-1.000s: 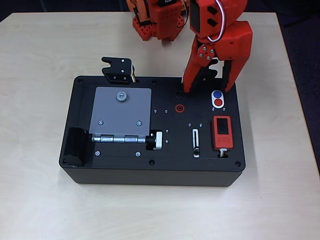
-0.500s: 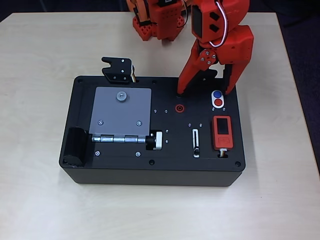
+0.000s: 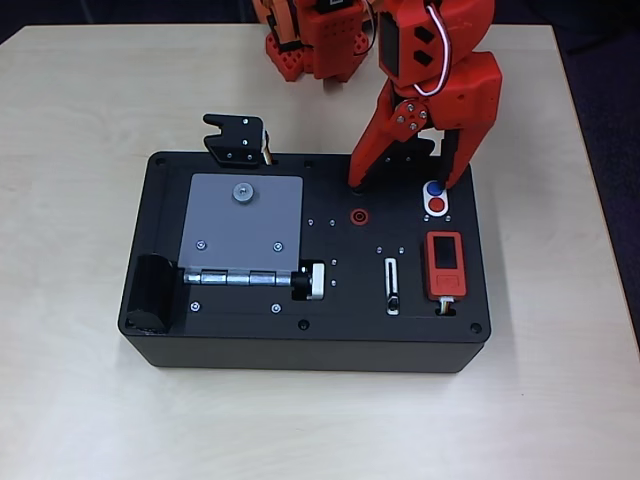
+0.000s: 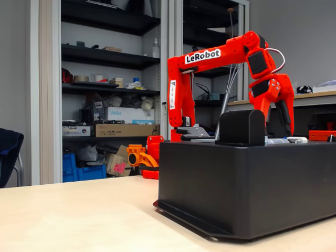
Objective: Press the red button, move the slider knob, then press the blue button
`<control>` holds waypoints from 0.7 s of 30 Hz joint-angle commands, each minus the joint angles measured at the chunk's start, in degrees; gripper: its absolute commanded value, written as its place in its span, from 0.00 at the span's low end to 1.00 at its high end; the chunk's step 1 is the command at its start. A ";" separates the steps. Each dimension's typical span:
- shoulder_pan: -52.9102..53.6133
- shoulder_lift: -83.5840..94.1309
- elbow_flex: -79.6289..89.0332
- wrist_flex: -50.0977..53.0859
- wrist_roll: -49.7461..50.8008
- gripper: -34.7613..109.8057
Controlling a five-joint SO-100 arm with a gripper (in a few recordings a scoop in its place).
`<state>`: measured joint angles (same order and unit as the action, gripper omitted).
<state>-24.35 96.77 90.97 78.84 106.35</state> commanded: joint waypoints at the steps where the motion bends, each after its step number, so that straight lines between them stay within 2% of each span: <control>1: 0.26 3.34 0.44 0.26 -0.35 0.52; 21: 0.79 5.10 3.34 -1.23 -0.79 0.52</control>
<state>-23.20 99.05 93.78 77.52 105.29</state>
